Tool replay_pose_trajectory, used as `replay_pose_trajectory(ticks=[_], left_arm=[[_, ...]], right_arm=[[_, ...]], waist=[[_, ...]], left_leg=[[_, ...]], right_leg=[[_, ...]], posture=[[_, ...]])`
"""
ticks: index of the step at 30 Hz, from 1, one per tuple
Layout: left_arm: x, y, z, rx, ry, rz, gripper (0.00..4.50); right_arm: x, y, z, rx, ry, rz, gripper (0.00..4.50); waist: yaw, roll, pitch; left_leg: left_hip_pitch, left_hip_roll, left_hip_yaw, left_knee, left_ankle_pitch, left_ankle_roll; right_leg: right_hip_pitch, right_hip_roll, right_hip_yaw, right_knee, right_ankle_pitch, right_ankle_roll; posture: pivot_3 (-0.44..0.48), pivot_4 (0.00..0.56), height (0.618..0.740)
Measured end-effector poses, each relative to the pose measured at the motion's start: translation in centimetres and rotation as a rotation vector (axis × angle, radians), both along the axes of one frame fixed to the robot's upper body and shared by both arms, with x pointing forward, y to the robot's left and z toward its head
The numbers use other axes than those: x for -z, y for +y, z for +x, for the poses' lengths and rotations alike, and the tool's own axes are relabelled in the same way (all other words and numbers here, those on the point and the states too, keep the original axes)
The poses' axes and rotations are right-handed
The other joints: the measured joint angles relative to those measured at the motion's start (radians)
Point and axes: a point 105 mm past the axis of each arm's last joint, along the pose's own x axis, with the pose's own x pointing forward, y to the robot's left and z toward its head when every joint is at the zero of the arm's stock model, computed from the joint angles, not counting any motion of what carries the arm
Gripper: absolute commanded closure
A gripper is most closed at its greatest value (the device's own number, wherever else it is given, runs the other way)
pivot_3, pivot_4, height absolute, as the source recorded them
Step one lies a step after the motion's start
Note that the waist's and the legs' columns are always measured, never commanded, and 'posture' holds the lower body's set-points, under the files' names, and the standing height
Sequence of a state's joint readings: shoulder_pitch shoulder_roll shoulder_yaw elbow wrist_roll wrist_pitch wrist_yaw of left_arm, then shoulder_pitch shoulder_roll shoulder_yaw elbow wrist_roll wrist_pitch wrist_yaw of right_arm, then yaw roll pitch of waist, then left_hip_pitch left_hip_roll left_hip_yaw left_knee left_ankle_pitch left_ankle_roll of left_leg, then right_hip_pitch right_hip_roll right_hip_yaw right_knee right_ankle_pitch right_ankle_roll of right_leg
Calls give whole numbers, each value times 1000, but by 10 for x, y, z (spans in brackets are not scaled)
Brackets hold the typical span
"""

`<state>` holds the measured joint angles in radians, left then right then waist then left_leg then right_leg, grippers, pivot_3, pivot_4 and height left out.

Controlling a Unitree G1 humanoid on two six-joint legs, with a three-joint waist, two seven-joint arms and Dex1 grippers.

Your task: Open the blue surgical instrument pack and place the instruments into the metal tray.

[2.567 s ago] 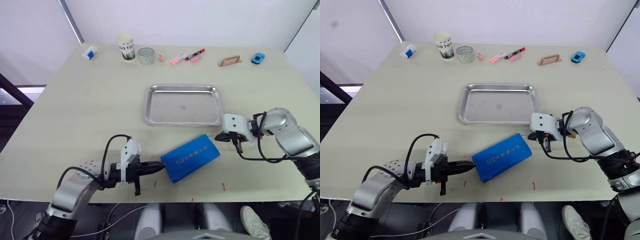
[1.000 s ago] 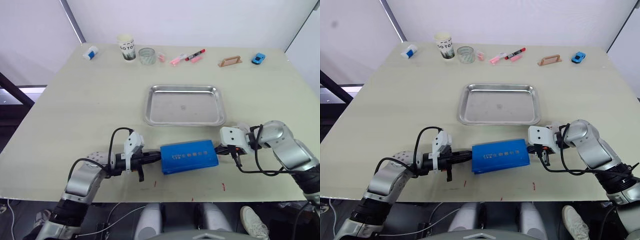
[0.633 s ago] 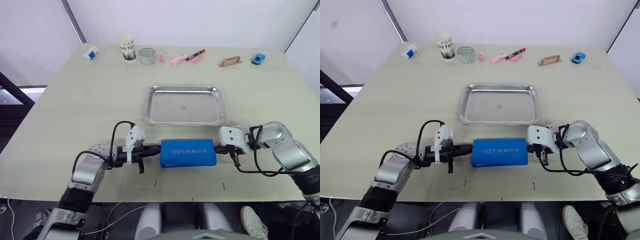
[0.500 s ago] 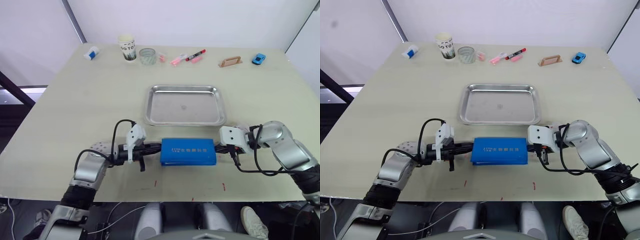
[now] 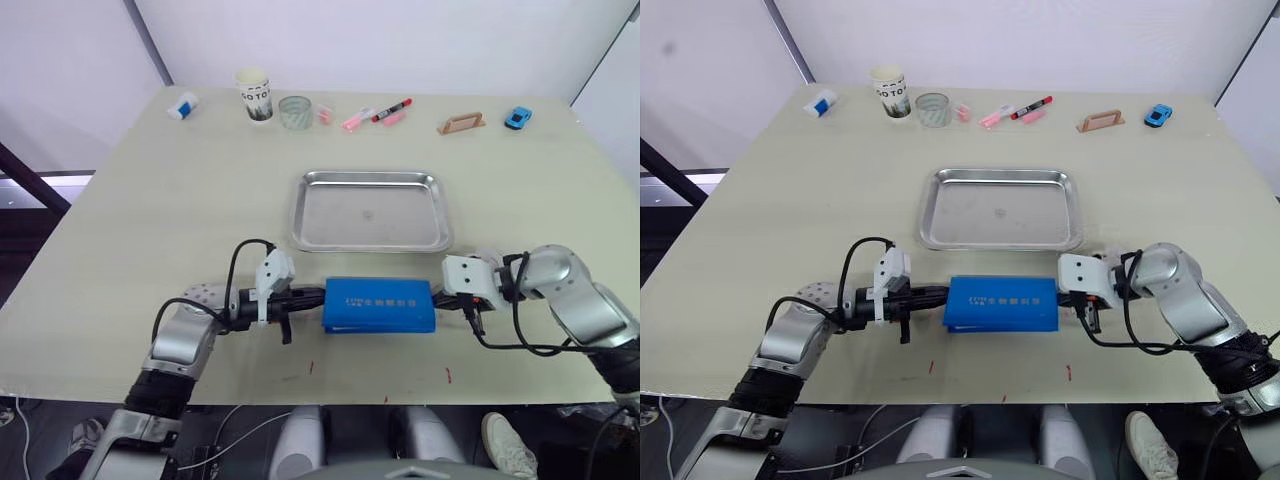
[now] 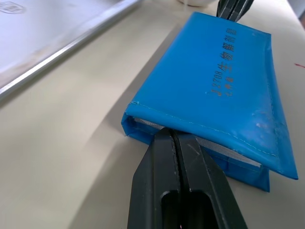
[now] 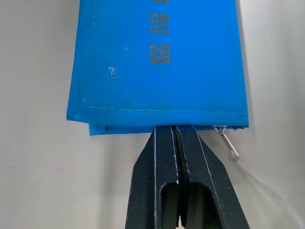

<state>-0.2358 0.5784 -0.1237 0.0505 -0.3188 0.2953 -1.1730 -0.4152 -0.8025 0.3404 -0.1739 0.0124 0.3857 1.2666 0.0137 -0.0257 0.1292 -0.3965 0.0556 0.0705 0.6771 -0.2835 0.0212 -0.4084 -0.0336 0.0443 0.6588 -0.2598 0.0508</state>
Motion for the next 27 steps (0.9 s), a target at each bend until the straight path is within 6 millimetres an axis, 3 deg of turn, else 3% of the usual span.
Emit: replay_pose_trajectory(ticks=[27], left_arm=[[4, -1, -19, 24, 43, 0, 4479]], right_arm=[[3, -1, -15, 15, 45, -4, 4500]], waist=[[0, 0, 0]], left_leg=[[0, 0, 0, 0, 0, 0]], right_leg=[[0, 0, 0, 0, 0, 0]], posture=[[0, 150, 740]])
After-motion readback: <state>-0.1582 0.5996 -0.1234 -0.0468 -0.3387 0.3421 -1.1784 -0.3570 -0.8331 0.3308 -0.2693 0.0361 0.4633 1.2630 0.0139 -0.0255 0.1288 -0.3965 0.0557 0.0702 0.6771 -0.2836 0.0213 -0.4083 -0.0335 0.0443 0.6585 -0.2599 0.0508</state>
